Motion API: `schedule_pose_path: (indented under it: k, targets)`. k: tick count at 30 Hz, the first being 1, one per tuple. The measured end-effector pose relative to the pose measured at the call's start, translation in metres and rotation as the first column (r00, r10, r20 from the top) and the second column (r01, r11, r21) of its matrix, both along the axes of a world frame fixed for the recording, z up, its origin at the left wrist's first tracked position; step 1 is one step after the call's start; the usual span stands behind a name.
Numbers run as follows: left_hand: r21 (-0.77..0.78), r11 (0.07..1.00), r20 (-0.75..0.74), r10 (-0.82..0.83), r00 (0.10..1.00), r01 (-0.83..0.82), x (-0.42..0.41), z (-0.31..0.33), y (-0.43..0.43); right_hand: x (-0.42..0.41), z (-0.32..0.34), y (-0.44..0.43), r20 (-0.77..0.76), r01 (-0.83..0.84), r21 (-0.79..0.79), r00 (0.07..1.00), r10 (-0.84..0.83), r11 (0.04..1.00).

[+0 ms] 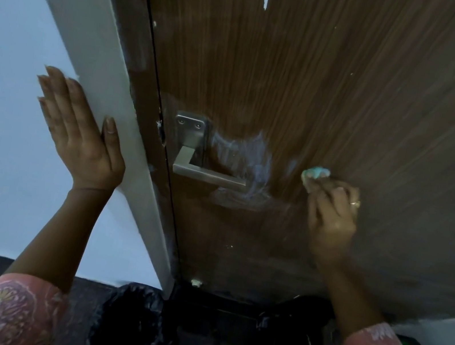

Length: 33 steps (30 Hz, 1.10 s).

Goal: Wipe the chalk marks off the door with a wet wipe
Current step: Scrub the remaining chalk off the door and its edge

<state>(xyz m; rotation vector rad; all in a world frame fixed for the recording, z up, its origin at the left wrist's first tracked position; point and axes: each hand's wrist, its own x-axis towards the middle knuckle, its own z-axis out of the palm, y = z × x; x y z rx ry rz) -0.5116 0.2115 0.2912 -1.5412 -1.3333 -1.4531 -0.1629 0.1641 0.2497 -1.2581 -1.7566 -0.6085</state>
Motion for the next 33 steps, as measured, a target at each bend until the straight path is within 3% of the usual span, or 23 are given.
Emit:
schedule_pose_path:
  k: [3, 6, 8, 12, 14, 17, 19, 21, 23, 27, 30, 33]
  targets:
    - [0.011, 1.000, -0.001, -0.006, 1.000, 0.006, -0.001, 0.001, -0.001, -0.008, -0.036, -0.011, 0.174, -0.004, -0.170, 0.984, 0.034, 0.985]
    - [0.023, 0.999, -0.005, -0.022, 1.000, 0.023, 0.000, 0.001, -0.001, -0.009, -0.039, -0.016, 0.188, 0.011, -0.284, 0.981, 0.045, 0.959]
    - [0.030, 0.999, -0.001, -0.028, 1.000, 0.028, 0.000, 0.000, -0.001, -0.018, -0.019, -0.012, 0.159, 0.001, -0.222, 0.987, 0.035, 0.975]
    - [0.034, 0.999, 0.006, -0.024, 1.000, 0.024, -0.001, -0.001, 0.000, -0.038, 0.055, 0.013, -0.032, -0.022, 0.155, 0.999, 0.027, 0.988]
    - [0.036, 0.999, 0.010, -0.027, 1.000, 0.027, -0.001, -0.002, 0.001, -0.039, 0.068, 0.019, -0.075, -0.022, 0.216, 0.996, 0.039, 0.976]
    - [0.043, 0.999, 0.011, -0.024, 1.000, 0.024, -0.002, -0.003, 0.002, -0.044, 0.031, 0.011, 0.127, -0.019, 0.038, 0.992, 0.014, 0.999]
    - [0.053, 0.998, 0.000, -0.020, 1.000, 0.020, -0.003, -0.003, 0.003, -0.041, -0.007, 0.004, 0.338, -0.024, -0.085, 0.940, 0.051, 0.996]
    - [0.061, 0.998, -0.005, -0.022, 1.000, 0.022, -0.003, -0.002, 0.004, -0.028, -0.030, -0.001, 0.423, -0.039, -0.166, 0.900, 0.107, 0.985]
    - [0.064, 0.998, -0.002, -0.020, 1.000, 0.020, -0.003, -0.003, 0.004, -0.011, -0.042, -0.004, 0.312, -0.021, -0.210, 0.946, 0.087, 0.977]
    - [0.077, 0.997, -0.003, 0.001, 1.000, -0.001, -0.003, -0.006, 0.007, -0.008, -0.049, -0.009, -0.052, 0.070, -0.111, 0.996, -0.076, 0.991]
    - [0.079, 0.997, -0.002, 0.005, 1.000, -0.005, -0.003, -0.005, 0.008, -0.046, -0.053, -0.005, -0.053, 0.054, -0.137, 0.997, -0.062, 0.989]
    - [0.071, 0.997, 0.005, -0.004, 1.000, 0.004, -0.002, -0.004, 0.007, -0.096, -0.059, 0.002, -0.004, -0.025, -0.341, 1.000, 0.025, 0.940]
